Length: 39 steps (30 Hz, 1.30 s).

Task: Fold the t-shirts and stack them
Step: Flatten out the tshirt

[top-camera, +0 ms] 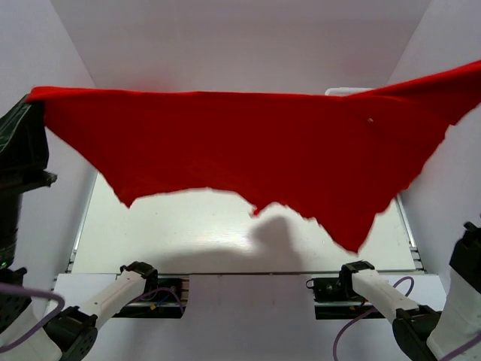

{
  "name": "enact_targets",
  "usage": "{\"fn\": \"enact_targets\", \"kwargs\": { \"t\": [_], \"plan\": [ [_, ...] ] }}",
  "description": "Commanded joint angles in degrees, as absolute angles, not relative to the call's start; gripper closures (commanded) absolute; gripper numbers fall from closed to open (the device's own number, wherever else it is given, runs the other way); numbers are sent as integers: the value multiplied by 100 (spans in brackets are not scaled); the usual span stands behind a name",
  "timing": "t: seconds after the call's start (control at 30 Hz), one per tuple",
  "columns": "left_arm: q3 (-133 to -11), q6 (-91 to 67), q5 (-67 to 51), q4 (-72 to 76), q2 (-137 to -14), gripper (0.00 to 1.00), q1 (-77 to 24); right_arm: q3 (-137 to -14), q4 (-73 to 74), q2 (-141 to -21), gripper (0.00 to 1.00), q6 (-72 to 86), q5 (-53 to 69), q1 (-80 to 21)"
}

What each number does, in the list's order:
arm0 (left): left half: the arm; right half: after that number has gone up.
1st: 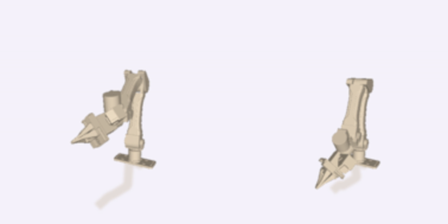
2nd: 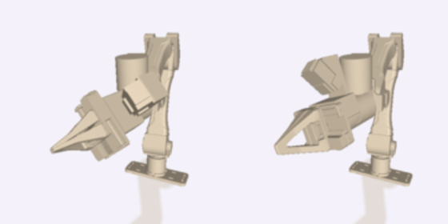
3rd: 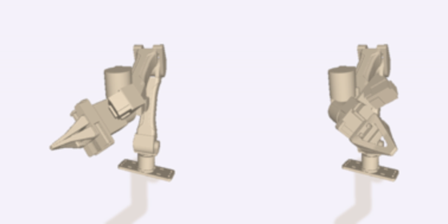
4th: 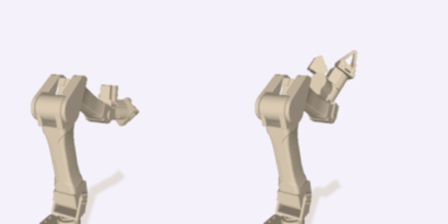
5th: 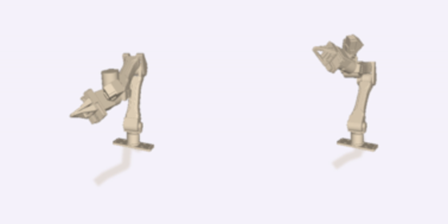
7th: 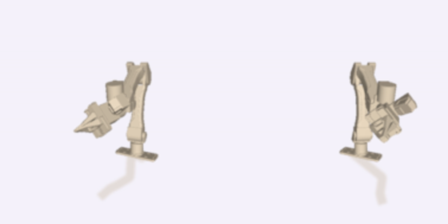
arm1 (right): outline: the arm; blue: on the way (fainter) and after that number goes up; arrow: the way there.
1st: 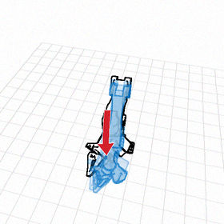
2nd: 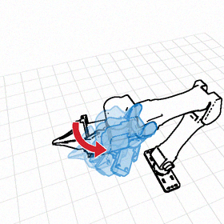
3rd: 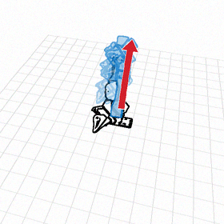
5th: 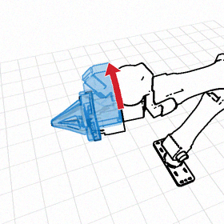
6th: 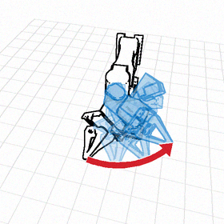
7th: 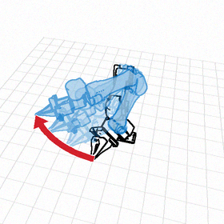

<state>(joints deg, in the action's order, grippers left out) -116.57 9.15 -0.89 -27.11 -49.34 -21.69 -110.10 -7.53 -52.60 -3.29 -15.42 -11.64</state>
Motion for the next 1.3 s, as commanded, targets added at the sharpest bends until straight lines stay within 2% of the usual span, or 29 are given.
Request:
{"fn": "enact_targets", "kwargs": {
  "t": [0.0,0.13,0.2,0.4,0.43,0.53,0.67,0.77,0.8,0.97,1.1,1.27],
  "plan": [
    [-12023,941,-316,-3207,-5264,100,-2145,-11443,-765,-5501,100,-694,-1626,-1151],
    [-11919,835,-133,-3322,-5484,100,-2145,-11409,-808,-5669,100,-809,-1670,-1151],
    [-11437,712,43,-3261,-5572,100,-2197,-10875,-1019,-5687,100,-774,-1714,-1151],
    [-9038,274,632,-2067,-5764,100,-2250,-9178,-1669,-5879,100,-440,-1591,-1151],
    [-8478,177,876,-1796,-5844,100,-2180,-8628,-1827,-6097,100,-413,-1582,-1143],
    [-7676,-69,1606,-1495,-6247,100,-2180,-8069,-2126,-6467,100,-256,-1459,-1134],
    [-7146,-149,2284,-934,-7354,100,-2127,-7568,-2391,-7880,100,95,-1170,-1143],
    [-7188,-149,2391,-651,-8548,100,-2013,-7663,-2443,-8778,100,281,-1064,-1134],
    [-7329,-149,2330,-650,-8917,100,-1917,-7864,-2417,-9546,100,316,-1011,-1125],
    [-9199,-149,2435,-1387,-11612,100,-1557,-9543,-1295,-11518,100,597,-782,-1169],
    [-10360,-89,1778,-1687,-12627,100,-1371,-10597,-1090,-12347,100,685,-782,-1142],
    [-10564,-88,1354,-1380,-12937,100,-1195,-11398,-783,-13130,100,605,-773,-1134]
  ]
}}
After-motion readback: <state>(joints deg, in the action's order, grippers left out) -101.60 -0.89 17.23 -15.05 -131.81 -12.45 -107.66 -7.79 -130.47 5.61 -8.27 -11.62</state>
